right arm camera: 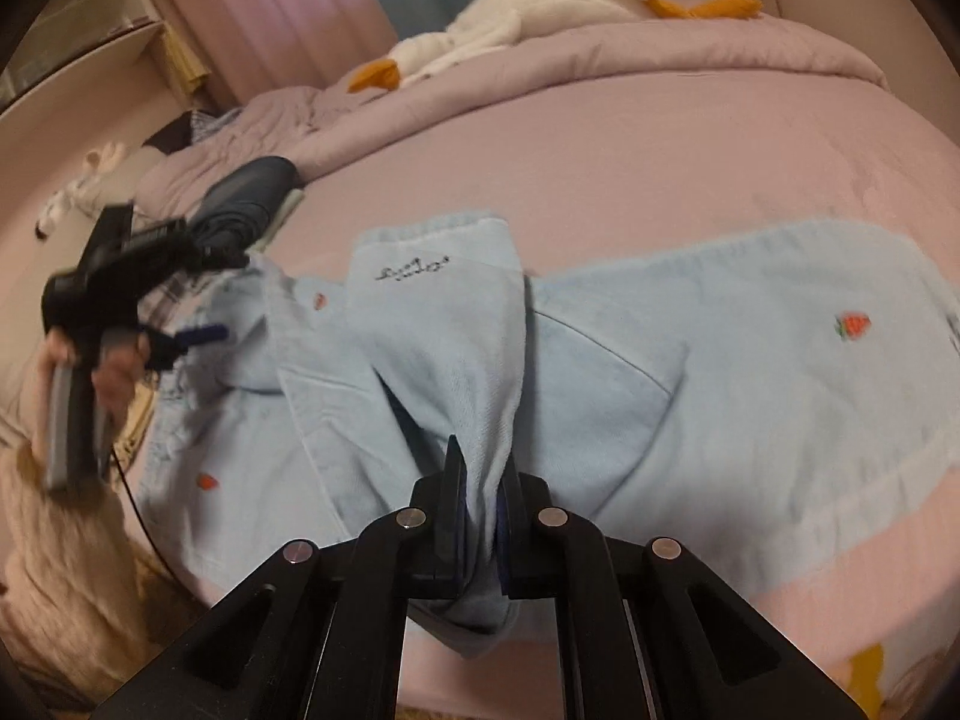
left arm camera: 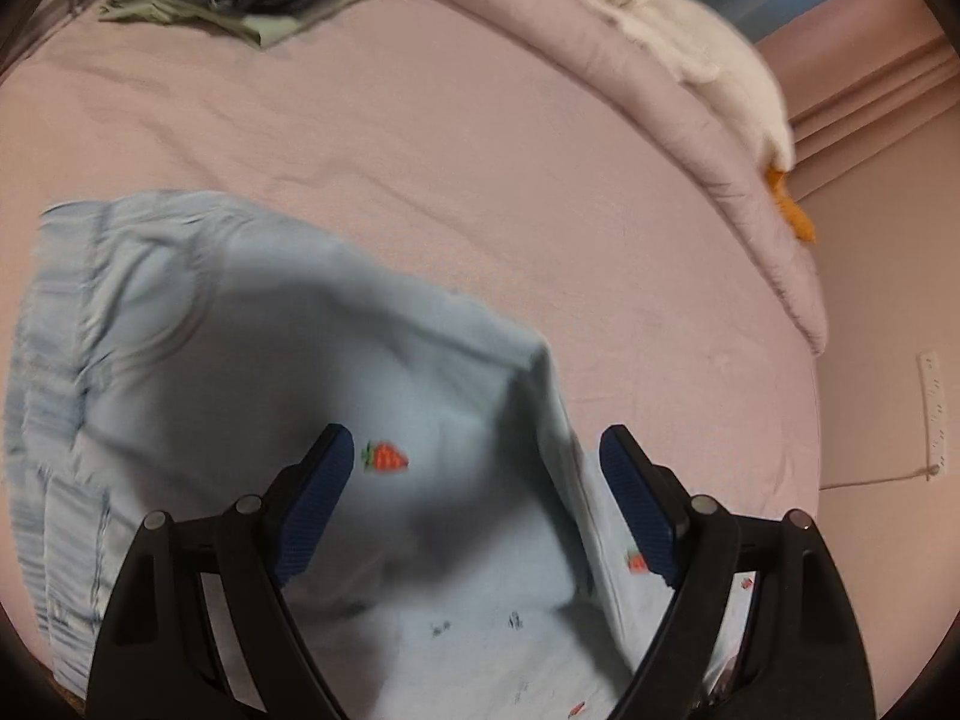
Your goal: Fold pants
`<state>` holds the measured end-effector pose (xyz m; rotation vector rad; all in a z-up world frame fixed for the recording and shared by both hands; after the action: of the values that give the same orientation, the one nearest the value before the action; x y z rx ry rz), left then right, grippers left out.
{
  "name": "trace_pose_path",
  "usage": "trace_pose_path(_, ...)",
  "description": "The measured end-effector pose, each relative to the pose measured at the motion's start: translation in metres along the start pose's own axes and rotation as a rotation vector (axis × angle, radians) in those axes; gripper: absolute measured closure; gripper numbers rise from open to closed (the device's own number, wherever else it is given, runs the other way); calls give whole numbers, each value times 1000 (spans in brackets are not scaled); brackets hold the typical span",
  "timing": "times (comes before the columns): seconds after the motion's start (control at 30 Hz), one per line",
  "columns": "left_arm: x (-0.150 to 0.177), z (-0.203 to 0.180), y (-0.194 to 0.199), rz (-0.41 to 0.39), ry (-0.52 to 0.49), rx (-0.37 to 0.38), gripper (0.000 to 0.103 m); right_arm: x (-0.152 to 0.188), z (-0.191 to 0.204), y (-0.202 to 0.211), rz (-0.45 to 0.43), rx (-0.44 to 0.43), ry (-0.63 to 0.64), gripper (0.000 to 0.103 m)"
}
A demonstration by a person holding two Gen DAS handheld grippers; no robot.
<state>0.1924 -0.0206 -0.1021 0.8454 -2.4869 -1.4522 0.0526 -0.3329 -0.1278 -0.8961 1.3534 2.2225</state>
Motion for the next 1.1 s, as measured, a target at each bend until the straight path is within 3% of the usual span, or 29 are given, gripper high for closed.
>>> trace_pose_path(0.13,-9,-4,-27,49,-3,-51,24,-2,-3,-1,-10,8,2,95)
trace_pose_path(0.2,-13,-3,-33,48,9,-58,54,3,6,2,-13,8,14,95)
trace_pose_path(0.23,-14,-2,-35,50,14,-54,80,1,4,3,-14,6,15,95)
trace_pose_path(0.27,-13,-2,-38,77,9,-7,93,-2,12,-4,-16,4,14,95)
trace_pose_path(0.37,-12,2,-27,53,31,42,95,-4,7,-3,-36,6,-23,95)
trace_pose_path(0.5,-10,-11,48,-72,15,192,96,-59,-16,10,-126,93,-21,95)
trace_pose_path(0.57,-3,-17,110,-170,-19,304,96,-97,-30,36,-232,130,-48,95)
trace_pose_path(0.63,12,-10,161,-250,-56,417,95,-128,-41,84,-418,128,-96,95)
trace_pose_path(0.73,58,14,196,-276,-120,519,94,-125,-56,129,-593,118,-183,95)
trace_pose_path(0.8,91,33,183,-244,-138,475,94,-100,-66,123,-576,117,-263,95)
trace_pose_path(0.87,120,55,147,-185,-136,380,94,-66,-78,98,-495,153,-343,95)
trace_pose_path(0.97,147,86,90,-48,-108,262,92,-7,-108,50,-292,221,-488,95)
trace_pose_path(1.03,151,108,66,32,-33,241,90,19,-124,30,-198,226,-563,95)
trace_pose_path(1.1,147,116,61,43,17,269,87,31,-133,29,-197,205,-591,95)
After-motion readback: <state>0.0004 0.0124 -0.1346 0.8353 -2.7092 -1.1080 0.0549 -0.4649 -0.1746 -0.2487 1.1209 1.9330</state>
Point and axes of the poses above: each gripper's, at about its wrist camera, not at the fingertips, and y roughly against the way its jaws point, z to its left, x to its underside, the point moved 4 cm from there along -y, roughly the way its jaws point, and after that the axes turned 13 degrees about y, right-handed, at the moved point
